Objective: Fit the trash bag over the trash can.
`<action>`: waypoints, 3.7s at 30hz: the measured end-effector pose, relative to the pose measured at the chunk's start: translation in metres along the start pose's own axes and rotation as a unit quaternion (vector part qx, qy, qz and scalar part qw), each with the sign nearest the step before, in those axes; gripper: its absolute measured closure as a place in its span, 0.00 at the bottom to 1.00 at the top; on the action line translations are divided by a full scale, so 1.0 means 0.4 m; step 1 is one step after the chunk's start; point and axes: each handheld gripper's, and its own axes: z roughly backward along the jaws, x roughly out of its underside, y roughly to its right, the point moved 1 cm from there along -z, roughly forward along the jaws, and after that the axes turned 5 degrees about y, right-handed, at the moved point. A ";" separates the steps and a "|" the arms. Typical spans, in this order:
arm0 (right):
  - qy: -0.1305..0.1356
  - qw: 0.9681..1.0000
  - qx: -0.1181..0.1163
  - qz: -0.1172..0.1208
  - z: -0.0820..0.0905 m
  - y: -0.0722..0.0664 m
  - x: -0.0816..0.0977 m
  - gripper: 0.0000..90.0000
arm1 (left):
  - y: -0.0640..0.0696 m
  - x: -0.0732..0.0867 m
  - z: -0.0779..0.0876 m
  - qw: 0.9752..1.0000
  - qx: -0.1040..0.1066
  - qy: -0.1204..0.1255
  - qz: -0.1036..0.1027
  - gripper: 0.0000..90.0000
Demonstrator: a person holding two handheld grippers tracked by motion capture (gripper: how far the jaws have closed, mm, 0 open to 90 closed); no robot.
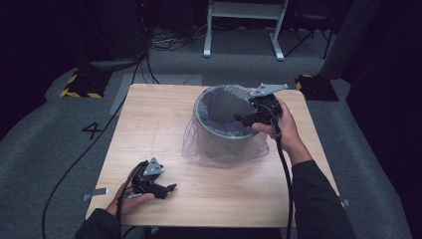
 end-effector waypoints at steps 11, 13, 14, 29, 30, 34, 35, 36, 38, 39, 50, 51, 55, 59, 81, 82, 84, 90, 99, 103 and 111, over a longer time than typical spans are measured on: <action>0.015 1.000 0.007 0.010 0.022 -0.006 0.010 0.22 | 0.000 0.000 0.000 1.000 0.000 0.000 0.000 0.14; 0.019 1.000 0.010 0.007 0.026 -0.005 0.015 0.21 | 0.000 0.000 0.000 1.000 0.001 0.000 0.000 0.14; 0.020 1.000 0.010 0.007 0.028 -0.004 0.018 0.21 | 0.000 0.000 0.000 1.000 0.001 0.000 0.000 0.14; 0.042 0.999 0.015 0.002 0.083 0.001 0.035 0.21 | 0.000 0.000 -0.001 1.000 0.001 0.000 0.000 0.14; 0.045 0.999 0.013 0.002 0.086 0.000 0.036 0.21 | 0.000 0.000 -0.001 1.000 0.001 0.000 0.000 0.14; 0.047 0.999 0.012 0.001 0.101 -0.002 0.040 0.21 | 0.000 -0.001 -0.001 1.000 0.001 0.000 0.000 0.14; 0.046 0.999 0.011 0.003 0.105 -0.002 0.041 0.21 | 0.000 -0.001 -0.001 1.000 0.001 0.000 0.000 0.14; 0.047 0.999 0.012 0.004 0.109 -0.002 0.043 0.21 | 0.000 -0.001 -0.001 1.000 0.001 0.000 0.000 0.14; 0.047 0.999 0.011 0.003 0.115 -0.001 0.047 0.21 | 0.000 -0.001 -0.001 1.000 0.001 0.000 0.000 0.14; 0.046 0.999 0.010 0.002 0.117 -0.001 0.049 0.21 | 0.000 -0.001 -0.001 1.000 0.001 0.000 0.000 0.14; 0.046 0.999 -0.003 0.021 0.148 -0.008 0.072 0.21 | 0.000 -0.001 -0.001 1.000 0.001 0.000 0.000 0.14; 0.046 0.999 -0.004 0.021 0.150 -0.009 0.074 0.21 | 0.000 -0.001 -0.001 1.000 0.001 0.000 0.000 0.14; 0.047 0.999 -0.005 0.025 0.160 -0.013 0.081 0.21 | 0.000 -0.001 -0.001 1.000 0.001 0.000 0.000 0.14; 0.051 0.998 -0.007 0.027 0.168 -0.016 0.090 0.21 | 0.000 -0.001 -0.001 1.000 0.001 0.000 0.000 0.14; 0.048 0.998 -0.016 0.027 0.178 -0.015 0.170 0.21 | 0.000 -0.001 -0.001 1.000 0.001 0.000 0.000 0.14; 0.046 0.998 -0.015 0.028 0.176 -0.016 0.174 0.21 | 0.000 -0.001 -0.001 1.000 0.001 0.000 0.000 0.14; 0.042 0.999 -0.013 0.028 0.172 -0.019 0.183 0.21 | 0.000 -0.001 -0.001 1.000 0.001 0.000 0.000 0.14; 0.026 0.999 -0.011 0.029 0.161 -0.026 0.213 0.21 | 0.000 -0.001 -0.001 1.000 0.001 0.000 0.000 0.14; 0.003 1.000 -0.010 0.023 0.148 -0.025 0.267 0.21 | 0.000 -0.001 -0.001 1.000 0.001 0.000 0.000 0.14; -0.010 1.000 -0.004 0.021 0.142 -0.021 0.295 0.21 | 0.000 -0.001 -0.001 1.000 0.001 0.000 0.000 0.14; -0.034 0.999 0.002 0.010 0.133 -0.008 0.348 0.22 | 0.000 -0.001 -0.001 1.000 0.001 0.000 0.000 0.14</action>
